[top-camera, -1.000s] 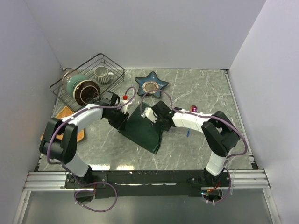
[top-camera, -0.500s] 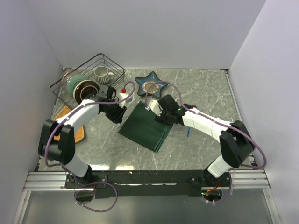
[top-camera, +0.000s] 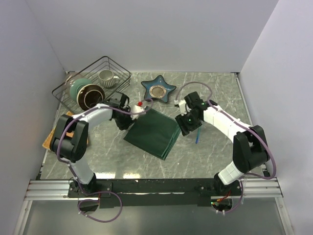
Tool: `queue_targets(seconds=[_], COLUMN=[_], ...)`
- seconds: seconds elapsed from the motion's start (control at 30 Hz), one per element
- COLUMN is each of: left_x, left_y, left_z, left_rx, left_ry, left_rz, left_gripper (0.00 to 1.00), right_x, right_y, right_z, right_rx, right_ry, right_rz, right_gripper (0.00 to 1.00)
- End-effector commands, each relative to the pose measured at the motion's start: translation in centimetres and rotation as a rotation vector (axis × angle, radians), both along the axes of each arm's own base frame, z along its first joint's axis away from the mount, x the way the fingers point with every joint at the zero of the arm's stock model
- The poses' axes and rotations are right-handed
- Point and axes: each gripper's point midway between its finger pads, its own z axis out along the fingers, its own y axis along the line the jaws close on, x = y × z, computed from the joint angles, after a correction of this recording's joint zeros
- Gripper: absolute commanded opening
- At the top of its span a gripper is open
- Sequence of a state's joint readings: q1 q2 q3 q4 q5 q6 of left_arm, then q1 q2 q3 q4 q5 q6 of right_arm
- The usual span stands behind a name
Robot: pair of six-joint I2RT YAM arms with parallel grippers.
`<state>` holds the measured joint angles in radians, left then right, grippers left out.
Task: Fold the napkin into a case and place the utensils inside
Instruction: Rotate the square-folded napkin at the center of the board.
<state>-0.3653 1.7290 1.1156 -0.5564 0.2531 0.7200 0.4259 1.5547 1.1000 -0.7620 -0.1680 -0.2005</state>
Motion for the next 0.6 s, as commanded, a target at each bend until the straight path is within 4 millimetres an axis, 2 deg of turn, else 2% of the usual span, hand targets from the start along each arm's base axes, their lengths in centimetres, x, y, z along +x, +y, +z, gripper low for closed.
queue_targets(seconds=[0.0,0.03,0.13,0.23,0.33,0.4,0.47,0.57], left_x=[-4.1,-5.9,-9.3,-13.6,-17.5,-18.9,-19.4,-17.7], left_y=[-2.4,-3.0,-4.1,-6.9,-9.9,-11.5,-12.1,-12.3], left_z=[-0.9,-1.7,-1.8,-1.0,1.2,3.0,4.4,6.7], left_rx=[0.015,0.025,0.009,-0.024,-0.12,-0.187,-0.22,-0.28], left_ry=[0.018,0.046,0.103,0.143,0.212,0.241,0.259,0.243], left_rz=[-0.174,-0.212,-0.257,-0.357,-0.429,-0.449,-0.433,-0.367], left_gripper=[0.39,0.39,0.38,0.38,0.39,0.42,0.46,0.5], right_x=[-1.6,-1.6,-1.2,-0.6,0.3,0.9,1.7,2.5], right_y=[1.4,1.4,1.3,1.4,1.9,2.0,2.1,2.5], right_z=[0.6,0.7,0.7,0.6,0.2,-0.3,-0.7,-1.9], right_rx=[0.16,0.177,0.221,0.25,0.264,0.26,0.257,0.238], right_ry=[0.164,0.181,0.221,0.247,0.258,0.265,0.255,0.281], right_rz=[-0.113,-0.133,-0.175,-0.205,-0.219,-0.235,-0.236,-0.262], right_gripper=[0.62,0.63,0.67,0.75,0.8,0.83,0.84,0.84])
